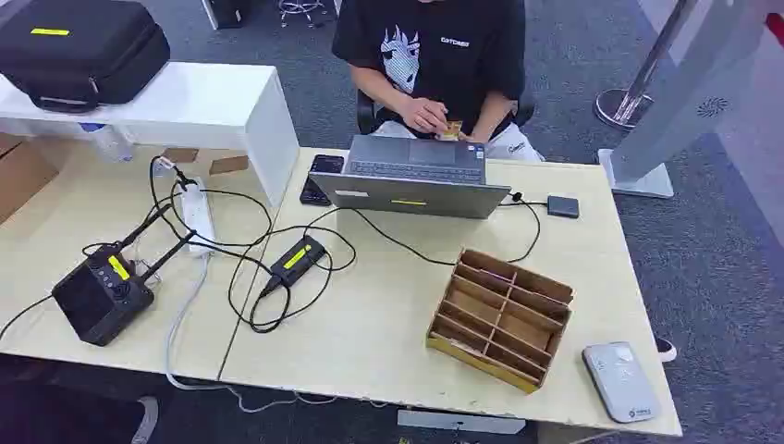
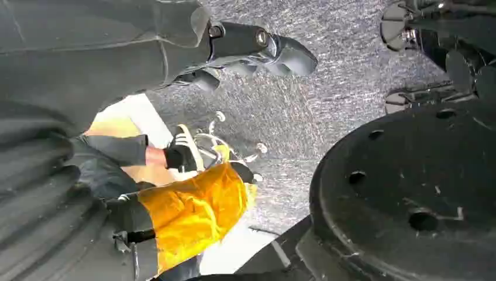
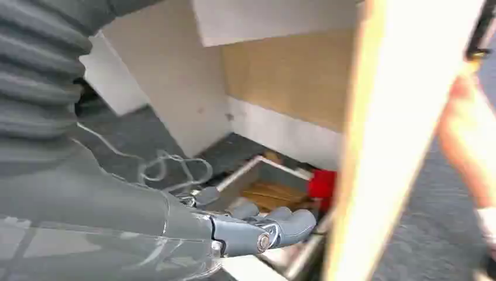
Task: Pass the card to the sensor for recognition and then transmit it.
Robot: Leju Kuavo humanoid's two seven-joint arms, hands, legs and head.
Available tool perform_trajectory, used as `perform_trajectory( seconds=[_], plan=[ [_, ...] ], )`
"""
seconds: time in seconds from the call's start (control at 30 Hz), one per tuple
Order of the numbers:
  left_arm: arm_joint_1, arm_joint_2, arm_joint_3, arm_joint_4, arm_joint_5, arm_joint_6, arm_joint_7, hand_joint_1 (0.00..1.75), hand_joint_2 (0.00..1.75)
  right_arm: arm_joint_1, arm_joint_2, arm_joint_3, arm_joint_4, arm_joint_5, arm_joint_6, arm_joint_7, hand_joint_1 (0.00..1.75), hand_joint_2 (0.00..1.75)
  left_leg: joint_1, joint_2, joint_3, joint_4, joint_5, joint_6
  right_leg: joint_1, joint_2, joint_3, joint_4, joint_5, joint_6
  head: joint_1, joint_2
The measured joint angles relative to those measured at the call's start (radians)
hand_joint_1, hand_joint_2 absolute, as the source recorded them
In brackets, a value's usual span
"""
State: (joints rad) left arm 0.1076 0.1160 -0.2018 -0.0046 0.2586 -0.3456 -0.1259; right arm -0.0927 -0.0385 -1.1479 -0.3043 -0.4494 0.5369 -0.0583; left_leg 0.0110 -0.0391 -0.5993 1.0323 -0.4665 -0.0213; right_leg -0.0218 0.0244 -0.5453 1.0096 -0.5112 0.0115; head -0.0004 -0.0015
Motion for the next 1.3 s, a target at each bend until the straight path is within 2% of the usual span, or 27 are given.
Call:
perform_trajectory(
  seconds=[0.07, 0.17, 0.23, 0.27, 0.33, 0.4, 0.5, 0.63, 0.83, 0.87, 0.9, 1.0, 1.1, 1.17, 1.2, 1.23, 1.3],
  plan=[
    [0.000, -0.010, 0.000, 0.000, 0.021, 0.023, 0.003, 0.00, 1.75, -0.004, 0.005, -0.005, -0.058, 0.001, -0.079, -0.036, 0.00, 0.00, -0.001, 0.000, 0.000, 0.000, 0.000, 0.000, -0.001, 0.000, 0.000, 0.000, 0.000, 0.000, 0.000, 0.000],
    [-0.001, -0.032, -0.002, 0.000, 0.054, 0.060, 0.006, 0.00, 1.75, -0.004, 0.058, -0.002, -0.271, -0.027, -0.281, -0.045, 0.00, 0.00, 0.000, 0.002, 0.000, 0.000, 0.000, 0.000, -0.001, 0.001, 0.000, 0.000, 0.001, 0.000, 0.000, 0.000],
    [-0.003, -0.047, -0.006, 0.000, 0.071, 0.084, 0.006, 0.00, 1.75, 0.001, 0.101, 0.016, -0.429, -0.014, -0.447, -0.114, 0.00, 0.00, -0.001, 0.002, 0.000, 0.000, 0.000, 0.000, -0.001, 0.002, 0.000, 0.000, 0.001, 0.000, -0.001, 0.000],
    [-0.004, -0.053, -0.010, 0.000, 0.079, 0.094, 0.006, 0.00, 1.75, 0.007, 0.126, 0.032, -0.510, -0.011, -0.528, -0.150, 0.00, 1.75, -0.001, 0.001, 0.001, 0.000, 0.000, 0.000, -0.001, 0.002, 0.000, 0.000, 0.001, 0.000, 0.000, 0.000],
    [-0.006, -0.068, -0.023, 0.000, 0.097, 0.106, 0.006, 0.00, 1.75, 0.027, 0.165, 0.074, -0.675, -0.005, -0.663, -0.228, 0.00, 1.75, 0.000, 0.002, 0.001, 0.001, 0.000, 0.000, -0.001, 0.002, 0.000, 0.000, 0.001, 0.000, 0.000, 0.000],
    [-0.006, -0.076, -0.040, 0.000, 0.114, 0.115, 0.002, 0.00, 1.75, 0.053, 0.203, 0.130, -0.856, 0.016, -0.768, -0.318, 0.00, 1.75, 0.000, 0.003, 0.001, 0.000, 0.000, 0.000, 0.000, 0.003, 0.000, 0.000, 0.001, 0.000, 0.000, 0.000],
    [-0.006, -0.081, -0.061, 0.000, 0.127, 0.117, -0.003, 0.00, 1.75, 0.087, 0.255, 0.186, -1.047, 0.064, -0.852, -0.420, 0.00, 1.75, 0.000, 0.002, 0.001, 0.000, 0.000, 0.000, 0.000, 0.003, 0.000, 0.000, 0.001, 0.000, 0.000, 0.000],
    [-0.006, -0.085, -0.081, 0.000, 0.130, 0.119, -0.005, 0.00, 1.75, 0.118, 0.302, 0.235, -1.221, 0.085, -0.880, -0.455, 0.00, 1.75, 0.000, 0.003, 0.001, 0.000, 0.000, 0.000, 0.000, 0.003, -0.001, 0.000, 0.001, 0.000, 0.000, 0.000],
    [-0.006, -0.088, -0.088, 0.000, 0.131, 0.120, -0.005, 0.00, 1.75, 0.137, 0.330, 0.262, -1.326, 0.092, -0.882, -0.456, 0.00, 1.75, 0.000, 0.003, 0.001, 0.000, 0.000, 0.000, 0.000, 0.002, -0.001, 0.000, 0.001, 0.000, 0.000, 0.000],
    [-0.006, -0.088, -0.091, 0.000, 0.131, 0.120, -0.007, 0.00, 1.75, 0.138, 0.333, 0.264, -1.337, 0.101, -0.888, -0.470, 0.00, 1.75, 0.000, 0.003, 0.001, 0.000, 0.000, 0.000, 0.000, 0.003, -0.001, 0.000, 0.001, 0.001, 0.000, 0.000],
    [-0.006, -0.087, -0.095, 0.000, 0.131, 0.120, -0.010, 0.00, 1.75, 0.142, 0.337, 0.268, -1.348, 0.125, -0.907, -0.513, 0.00, 1.75, 0.000, 0.002, 0.001, 0.000, 0.000, 0.000, 0.000, 0.002, -0.001, 0.000, 0.001, 0.001, 0.000, 0.000],
    [-0.006, -0.086, -0.110, 0.000, 0.134, 0.116, -0.021, 0.00, 1.75, 0.166, 0.347, 0.300, -1.427, 0.285, -1.000, -0.626, 0.00, 1.75, 0.000, 0.002, 0.000, 0.000, 0.000, 0.000, -0.001, 0.002, 0.000, 0.000, 0.001, 0.000, 0.000, 0.000],
    [-0.006, -0.082, -0.129, 0.000, 0.144, 0.110, -0.027, 0.00, 1.75, 0.210, 0.351, 0.384, -1.547, 0.511, -1.132, -0.642, 0.00, 1.75, 0.000, 0.002, 0.001, 0.000, 0.000, 0.000, 0.000, 0.002, 0.000, 0.001, 0.001, 0.000, 0.000, 0.000],
    [-0.007, -0.081, -0.137, 0.000, 0.150, 0.106, -0.029, 0.00, 1.75, 0.231, 0.345, 0.477, -1.619, 0.668, -1.211, -0.645, 0.00, 1.75, 0.000, 0.003, 0.001, 0.000, 0.000, 0.000, 0.000, 0.003, 0.000, 0.001, 0.001, 0.000, 0.000, 0.000],
    [-0.007, -0.079, -0.144, 0.000, 0.153, 0.103, -0.032, 0.00, 1.75, 0.237, 0.345, 0.520, -1.654, 0.765, -1.220, -0.646, 0.00, 1.75, 0.000, 0.004, 0.001, 0.000, 0.000, 0.000, 0.000, 0.003, 0.000, 0.001, 0.001, 0.000, -0.001, 0.000],
    [-0.007, -0.079, -0.148, 0.000, 0.156, 0.101, -0.032, 0.00, 1.75, 0.241, 0.345, 0.541, -1.671, 0.809, -1.219, -0.646, 0.00, 1.75, 0.001, 0.003, 0.001, 0.000, 0.000, -0.001, 0.000, 0.003, 0.000, 0.001, 0.001, 0.000, 0.000, 0.000],
    [-0.007, -0.077, -0.159, 0.000, 0.169, 0.097, -0.034, 0.00, 1.75, 0.258, 0.340, 0.635, -1.702, 0.904, -1.225, -0.646, 0.00, 1.75, 0.001, 0.003, 0.001, -0.001, 0.001, -0.001, 0.002, 0.003, 0.001, 0.001, 0.001, 0.000, 0.000, 0.000]
  ],
)
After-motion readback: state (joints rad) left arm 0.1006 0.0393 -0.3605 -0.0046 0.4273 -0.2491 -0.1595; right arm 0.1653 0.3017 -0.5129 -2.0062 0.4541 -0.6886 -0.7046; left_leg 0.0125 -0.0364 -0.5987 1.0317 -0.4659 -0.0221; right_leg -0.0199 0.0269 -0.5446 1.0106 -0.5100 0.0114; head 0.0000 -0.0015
